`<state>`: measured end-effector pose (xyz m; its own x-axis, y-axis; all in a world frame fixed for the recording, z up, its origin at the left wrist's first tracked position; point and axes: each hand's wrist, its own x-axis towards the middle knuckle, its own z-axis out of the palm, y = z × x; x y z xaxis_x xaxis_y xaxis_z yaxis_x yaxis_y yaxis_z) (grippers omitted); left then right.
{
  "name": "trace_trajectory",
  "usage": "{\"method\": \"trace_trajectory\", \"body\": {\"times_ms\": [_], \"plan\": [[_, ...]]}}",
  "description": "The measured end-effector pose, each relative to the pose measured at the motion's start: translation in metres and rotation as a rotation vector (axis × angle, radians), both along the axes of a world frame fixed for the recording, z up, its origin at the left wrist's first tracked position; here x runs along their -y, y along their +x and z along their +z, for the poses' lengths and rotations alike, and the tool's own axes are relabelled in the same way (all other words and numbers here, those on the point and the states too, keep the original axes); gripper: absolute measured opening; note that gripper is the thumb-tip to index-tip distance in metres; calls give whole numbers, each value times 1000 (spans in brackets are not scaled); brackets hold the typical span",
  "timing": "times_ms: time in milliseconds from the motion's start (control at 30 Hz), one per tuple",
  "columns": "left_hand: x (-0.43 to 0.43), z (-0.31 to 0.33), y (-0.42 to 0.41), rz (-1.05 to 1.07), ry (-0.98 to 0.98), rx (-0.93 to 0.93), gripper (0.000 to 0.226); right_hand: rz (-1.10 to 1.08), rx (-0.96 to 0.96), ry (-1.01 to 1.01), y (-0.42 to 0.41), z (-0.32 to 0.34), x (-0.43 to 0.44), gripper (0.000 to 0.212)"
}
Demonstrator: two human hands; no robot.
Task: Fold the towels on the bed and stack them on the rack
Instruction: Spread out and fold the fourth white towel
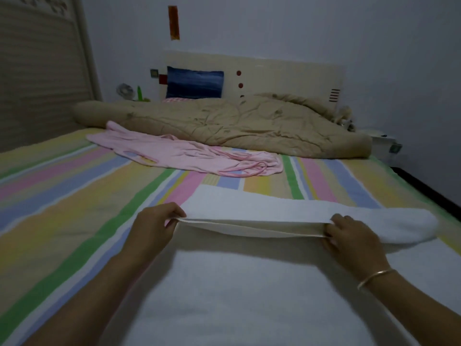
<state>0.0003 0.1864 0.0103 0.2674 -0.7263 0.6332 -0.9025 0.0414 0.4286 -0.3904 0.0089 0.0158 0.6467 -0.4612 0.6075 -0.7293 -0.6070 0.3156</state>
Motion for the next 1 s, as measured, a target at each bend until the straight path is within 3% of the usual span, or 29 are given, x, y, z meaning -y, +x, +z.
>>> {"method": "trace_trajectory", "body": {"times_ms": [67, 200, 333, 533, 600, 700, 767, 867, 1000], "plan": [[-8, -12, 3, 23, 52, 11, 31, 143, -7, -38, -13, 9, -21, 23], [-32, -46, -4, 24, 202, -24, 31, 272, -117, -54, -25, -17, -65, 15], [-42, -55, -8, 22, 257, -37, 30, 214, -61, 2, -26, -51, -74, 11], [-52, -39, -10, 42, 189, -44, 20, 142, -44, -47, -20, -26, -85, 11], [-55, -40, -9, 12, 279, -3, 21, 108, -53, -30, -21, -27, -84, 7], [-59, -45, -9, -15, 481, 80, 28, 79, -58, 122, -28, -49, -81, 28], [-60, -44, -15, 16, 477, 89, 25, 68, -17, 239, -34, -54, -85, 32], [-55, -32, -44, 53, 368, 50, 20, 20, 146, 400, -53, -51, -101, 13], [-28, -29, -126, -130, 283, -9, 23, -185, 498, 646, -82, -48, -113, 24]]}}
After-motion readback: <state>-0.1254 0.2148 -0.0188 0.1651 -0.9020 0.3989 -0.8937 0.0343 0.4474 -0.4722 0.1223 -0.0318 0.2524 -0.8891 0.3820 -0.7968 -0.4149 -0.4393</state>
